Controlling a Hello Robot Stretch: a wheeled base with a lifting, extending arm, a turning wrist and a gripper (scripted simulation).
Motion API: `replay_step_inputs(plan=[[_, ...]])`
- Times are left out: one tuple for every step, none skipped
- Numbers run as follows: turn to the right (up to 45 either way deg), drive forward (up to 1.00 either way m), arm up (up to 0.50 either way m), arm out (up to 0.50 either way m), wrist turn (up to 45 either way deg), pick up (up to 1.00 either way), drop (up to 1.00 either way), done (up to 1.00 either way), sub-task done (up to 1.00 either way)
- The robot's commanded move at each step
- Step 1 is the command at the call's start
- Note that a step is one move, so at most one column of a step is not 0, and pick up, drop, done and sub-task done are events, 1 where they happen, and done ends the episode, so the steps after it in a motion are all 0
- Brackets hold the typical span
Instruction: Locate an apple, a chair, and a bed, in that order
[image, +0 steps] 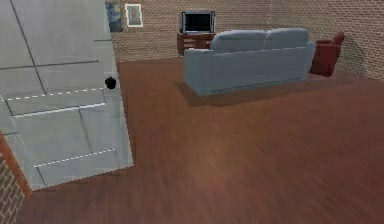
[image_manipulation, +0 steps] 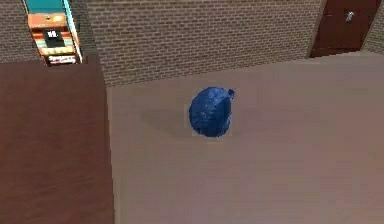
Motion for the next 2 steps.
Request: replay_step_inputs(plan=[[0.0,1.00,0.00,0.00,0.0,0.00,0.00,0.00,0.00],[3.0,0.00,0.00,0.00,0.0,0.00,0.00,0.00,0.00]])
